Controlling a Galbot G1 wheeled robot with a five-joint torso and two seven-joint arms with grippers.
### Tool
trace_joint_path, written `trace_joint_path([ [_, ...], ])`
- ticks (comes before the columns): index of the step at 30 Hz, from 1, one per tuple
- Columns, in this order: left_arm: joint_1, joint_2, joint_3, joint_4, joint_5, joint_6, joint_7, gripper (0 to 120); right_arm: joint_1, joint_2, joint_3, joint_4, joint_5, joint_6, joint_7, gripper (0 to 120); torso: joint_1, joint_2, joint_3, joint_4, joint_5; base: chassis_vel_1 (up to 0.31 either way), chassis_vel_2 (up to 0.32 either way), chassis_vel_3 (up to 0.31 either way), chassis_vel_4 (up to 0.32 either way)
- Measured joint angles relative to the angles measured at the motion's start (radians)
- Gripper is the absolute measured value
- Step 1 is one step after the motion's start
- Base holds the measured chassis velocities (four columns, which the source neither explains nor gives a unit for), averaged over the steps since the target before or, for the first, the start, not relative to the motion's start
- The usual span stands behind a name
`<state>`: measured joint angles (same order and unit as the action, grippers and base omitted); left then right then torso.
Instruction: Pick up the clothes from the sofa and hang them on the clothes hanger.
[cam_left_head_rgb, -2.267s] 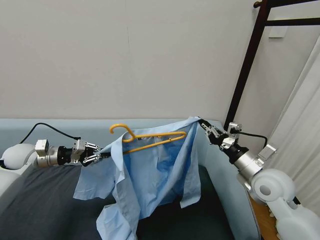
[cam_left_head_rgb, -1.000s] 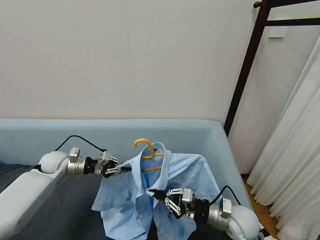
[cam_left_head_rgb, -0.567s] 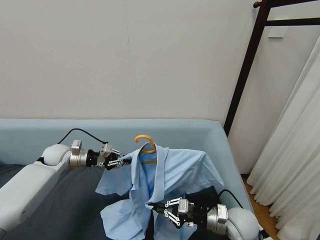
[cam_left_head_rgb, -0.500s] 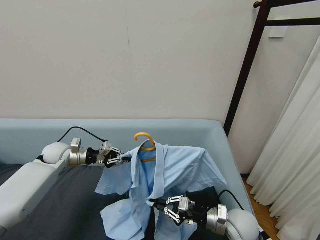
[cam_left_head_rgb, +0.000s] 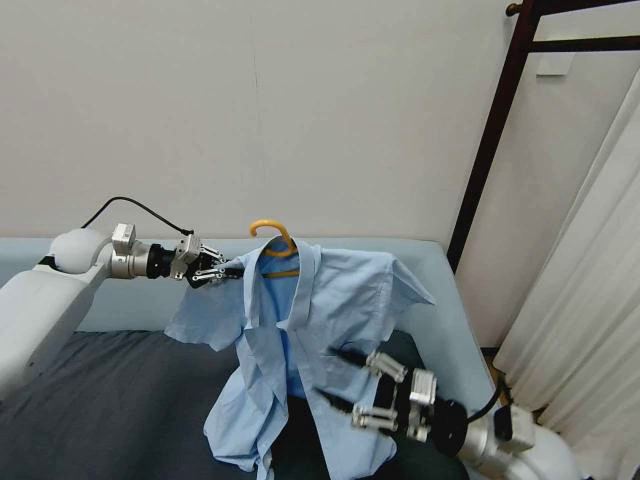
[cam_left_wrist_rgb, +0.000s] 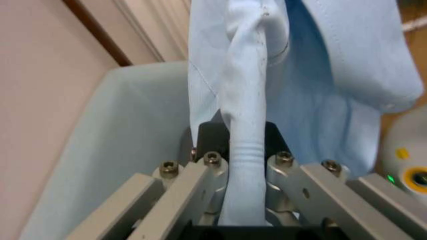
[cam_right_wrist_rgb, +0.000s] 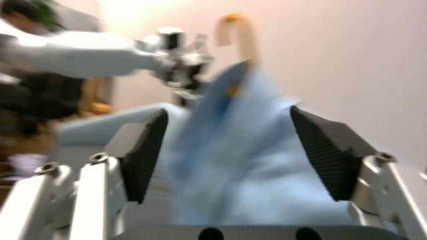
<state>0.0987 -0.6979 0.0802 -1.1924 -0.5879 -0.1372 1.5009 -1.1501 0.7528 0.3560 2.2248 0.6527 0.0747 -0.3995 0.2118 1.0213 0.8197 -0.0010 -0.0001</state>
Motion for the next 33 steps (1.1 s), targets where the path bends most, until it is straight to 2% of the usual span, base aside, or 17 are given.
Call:
trace_joint_path([
  [1, 0.0, 0.0, 0.0, 0.0, 0.0, 0.0, 0.0, 3, 0.0, 0.0, 0.0, 0.0, 0.0, 0.0, 0.0, 78, 0.0, 0.0, 0.0, 0.0, 0.0, 0.0, 0.0, 0.0, 0.0],
  [6, 0.032, 0.017, -0.003, -0.044, 0.057, 0.007, 0.035, 3, 0.005, -0.113, 0.072, -0.001, 0.066, -0.091, -0.002, 98, 0.0, 0.0, 0.0, -0.0002, 0.0001, 0.0, 0.0, 0.0, 0.0],
  [12, 0.085, -0.001, -0.02, -0.066, 0.078, 0.007, 0.035, 3, 0.024, -0.129, 0.039, -0.074, 0.082, -0.166, -0.122, 100, 0.0, 0.0, 0.0, -0.0001, 0.0001, 0.0, 0.0, 0.0, 0.0],
  [16, 0.104, -0.026, -0.018, -0.062, 0.086, 0.004, 0.033, 3, 0.07, -0.107, -0.004, -0.166, -0.01, -0.179, -0.238, 100, 0.0, 0.0, 0.0, -0.0001, 0.0003, 0.0, 0.0, 0.0, 0.0],
  [18, 0.106, -0.033, -0.018, -0.058, 0.089, 0.003, 0.033, 3, 0.079, -0.103, -0.009, -0.183, -0.027, -0.18, -0.258, 98, 0.0, 0.0, 0.0, -0.0001, 0.0001, 0.0, 0.0, 0.0, 0.0],
  [22, 0.105, -0.059, -0.016, -0.044, 0.095, -0.005, 0.032, 3, 0.104, -0.092, -0.028, -0.216, -0.059, -0.2, -0.315, 84, 0.0, 0.0, 0.0, -0.0002, 0.0, 0.0, 0.0, 0.0, 0.0],
  [23, 0.105, -0.059, -0.016, -0.044, 0.095, -0.005, 0.032, 3, 0.104, -0.092, -0.028, -0.216, -0.059, -0.2, -0.315, 84, 0.0, 0.0, 0.0, -0.0002, 0.0, 0.0, 0.0, 0.0, 0.0],
  [27, 0.08, -0.089, 0.013, -0.029, 0.1, -0.008, 0.031, 3, 0.12, -0.083, -0.035, -0.236, -0.079, -0.21, -0.334, 66, 0.0, 0.0, 0.0, -0.0003, -0.0001, 0.0, 0.0, 0.0, 0.0],
  [28, 0.08, -0.089, 0.013, -0.029, 0.1, -0.008, 0.031, 3, 0.12, -0.083, -0.035, -0.236, -0.079, -0.21, -0.334, 66, 0.0, 0.0, 0.0, -0.0003, -0.0001, 0.0, 0.0, 0.0, 0.0],
  [31, 0.064, -0.105, 0.031, -0.014, 0.105, -0.01, 0.031, 3, 0.13, -0.077, -0.035, -0.255, -0.079, -0.211, -0.337, 51, 0.0, 0.0, 0.0, -0.0003, 0.0001, 0.0, 0.0, 0.0, 0.0],
  [33, 0.06, -0.109, 0.034, -0.01, 0.107, -0.012, 0.031, 3, 0.132, -0.076, -0.035, -0.261, -0.076, -0.211, -0.339, 49, 0.0, 0.0, 0.0, -0.0003, 0.0, 0.0, 0.0, 0.0, 0.0],
])
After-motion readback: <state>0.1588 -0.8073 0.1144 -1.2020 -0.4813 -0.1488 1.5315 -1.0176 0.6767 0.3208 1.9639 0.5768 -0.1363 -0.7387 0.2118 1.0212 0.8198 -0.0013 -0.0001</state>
